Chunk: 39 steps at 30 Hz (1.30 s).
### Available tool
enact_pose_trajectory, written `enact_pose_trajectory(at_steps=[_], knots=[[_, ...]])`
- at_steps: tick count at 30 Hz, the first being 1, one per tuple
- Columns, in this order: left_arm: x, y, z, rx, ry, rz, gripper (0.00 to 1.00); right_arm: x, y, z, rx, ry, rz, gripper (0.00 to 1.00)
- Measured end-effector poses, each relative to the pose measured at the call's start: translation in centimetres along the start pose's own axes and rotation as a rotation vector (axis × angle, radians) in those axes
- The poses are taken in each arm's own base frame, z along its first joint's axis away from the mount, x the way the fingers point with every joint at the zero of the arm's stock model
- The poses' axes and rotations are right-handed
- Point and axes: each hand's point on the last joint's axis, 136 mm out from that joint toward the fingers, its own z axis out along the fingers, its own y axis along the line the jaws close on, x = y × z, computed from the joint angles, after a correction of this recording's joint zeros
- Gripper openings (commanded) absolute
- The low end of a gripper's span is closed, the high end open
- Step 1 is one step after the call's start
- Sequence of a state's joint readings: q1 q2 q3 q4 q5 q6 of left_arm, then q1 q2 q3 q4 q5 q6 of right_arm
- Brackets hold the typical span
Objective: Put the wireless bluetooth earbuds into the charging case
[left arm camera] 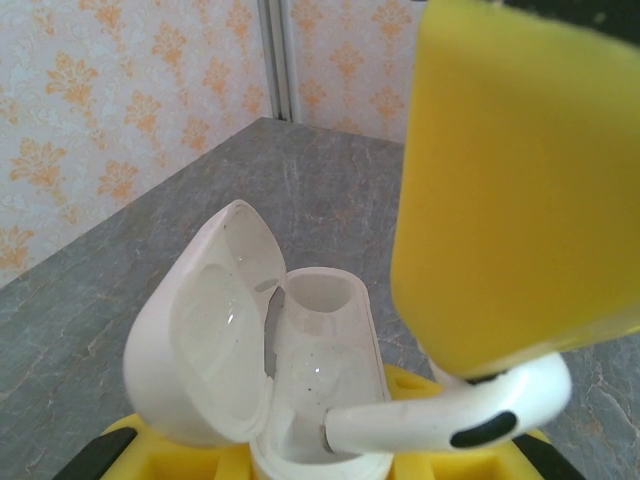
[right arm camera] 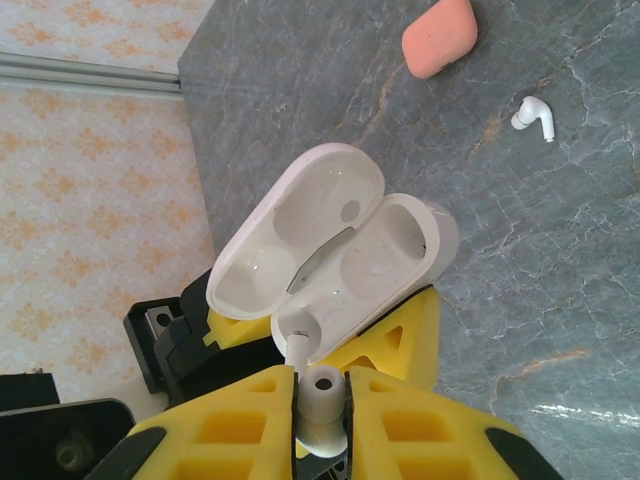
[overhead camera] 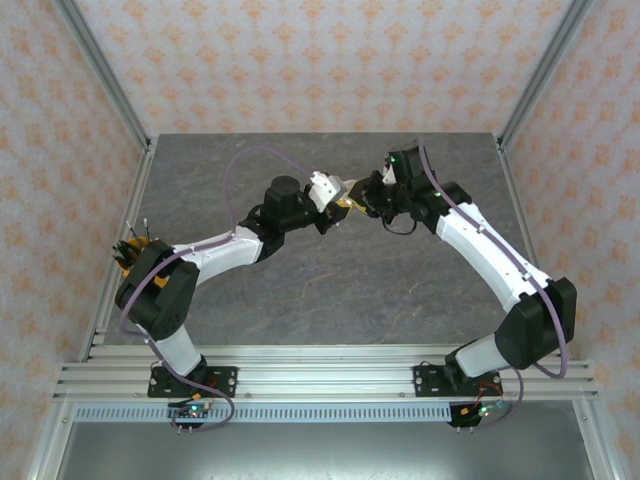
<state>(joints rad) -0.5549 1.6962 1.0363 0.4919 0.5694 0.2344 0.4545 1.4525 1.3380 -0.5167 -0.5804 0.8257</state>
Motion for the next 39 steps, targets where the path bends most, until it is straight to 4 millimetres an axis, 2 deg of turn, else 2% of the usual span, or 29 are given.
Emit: enact_pose_trajectory(at_steps=[14, 21, 39], knots=[[0.7, -0.3, 0.0, 0.017, 0.028, 0.017, 0.00, -0.3, -1.2, 0.4, 0.050, 0.033, 0.042, 0.17], [0.8, -0.5, 0.0, 0.027, 0.028, 0.025, 0.00, -0.2, -1.2, 0.6, 0.066, 0.055, 0.040, 0.12], [0.7, -0.7, 0.0, 0.034, 0.028, 0.034, 0.00, -0.1, -0.9, 0.1, 0.062, 0.055, 0.037, 0.12]])
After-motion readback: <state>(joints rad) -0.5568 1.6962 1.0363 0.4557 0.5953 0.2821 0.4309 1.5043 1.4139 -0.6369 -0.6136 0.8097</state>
